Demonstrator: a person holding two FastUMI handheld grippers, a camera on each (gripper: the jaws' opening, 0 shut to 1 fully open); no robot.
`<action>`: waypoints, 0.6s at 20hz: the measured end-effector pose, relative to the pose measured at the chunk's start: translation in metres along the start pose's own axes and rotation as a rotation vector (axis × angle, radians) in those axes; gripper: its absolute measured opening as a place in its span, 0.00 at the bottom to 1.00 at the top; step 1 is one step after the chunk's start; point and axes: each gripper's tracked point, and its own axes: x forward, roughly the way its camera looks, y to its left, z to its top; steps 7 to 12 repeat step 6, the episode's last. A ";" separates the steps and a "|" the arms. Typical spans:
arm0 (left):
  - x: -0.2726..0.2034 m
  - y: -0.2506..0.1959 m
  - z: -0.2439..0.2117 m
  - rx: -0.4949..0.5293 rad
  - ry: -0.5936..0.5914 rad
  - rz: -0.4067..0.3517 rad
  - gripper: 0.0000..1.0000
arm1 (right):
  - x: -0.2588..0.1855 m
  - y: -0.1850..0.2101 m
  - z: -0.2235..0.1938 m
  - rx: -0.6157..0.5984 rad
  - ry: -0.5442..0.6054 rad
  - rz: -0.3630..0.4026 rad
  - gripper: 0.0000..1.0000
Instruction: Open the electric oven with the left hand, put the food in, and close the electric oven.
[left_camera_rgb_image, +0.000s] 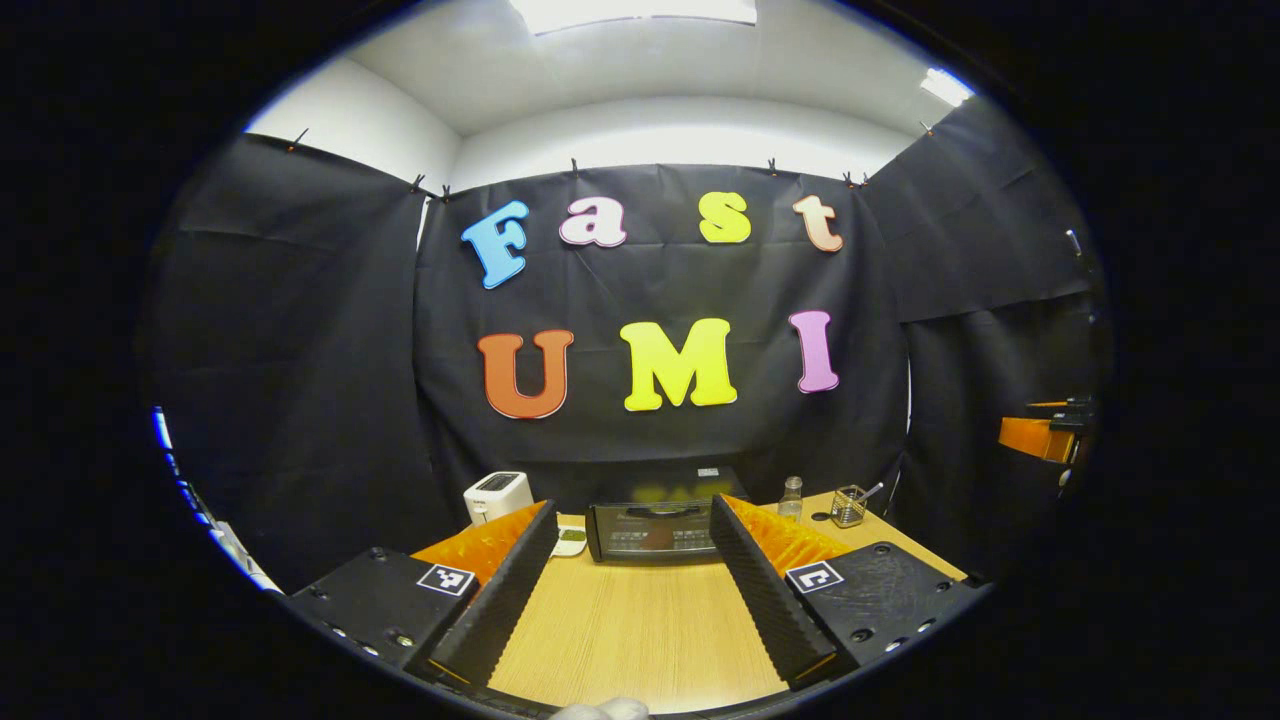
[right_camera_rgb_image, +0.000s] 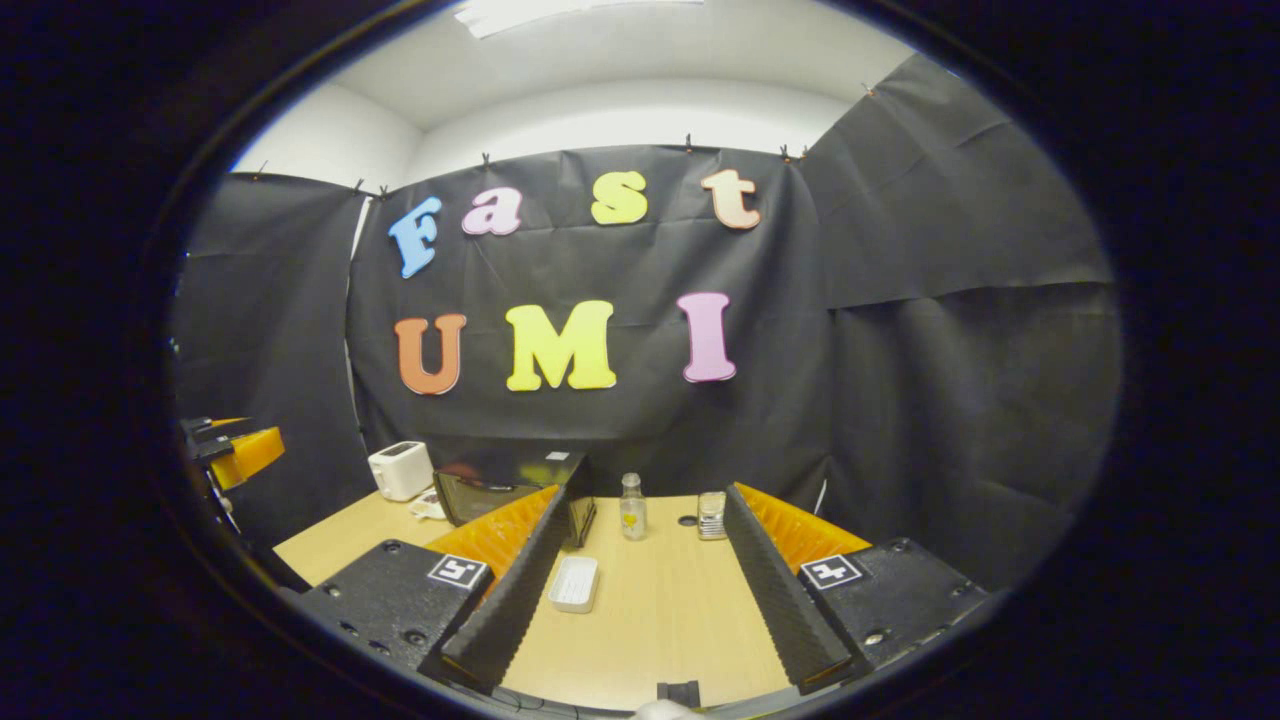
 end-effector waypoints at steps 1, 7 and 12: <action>-0.001 -0.002 0.002 -0.007 0.001 -0.010 0.97 | 0.000 0.004 0.005 -0.001 -0.007 0.001 0.96; 0.000 0.014 0.009 -0.011 -0.011 -0.017 1.00 | -0.004 0.022 0.013 -0.007 -0.025 -0.001 0.96; 0.000 0.014 0.009 -0.011 -0.011 -0.017 1.00 | -0.004 0.022 0.013 -0.007 -0.025 -0.001 0.96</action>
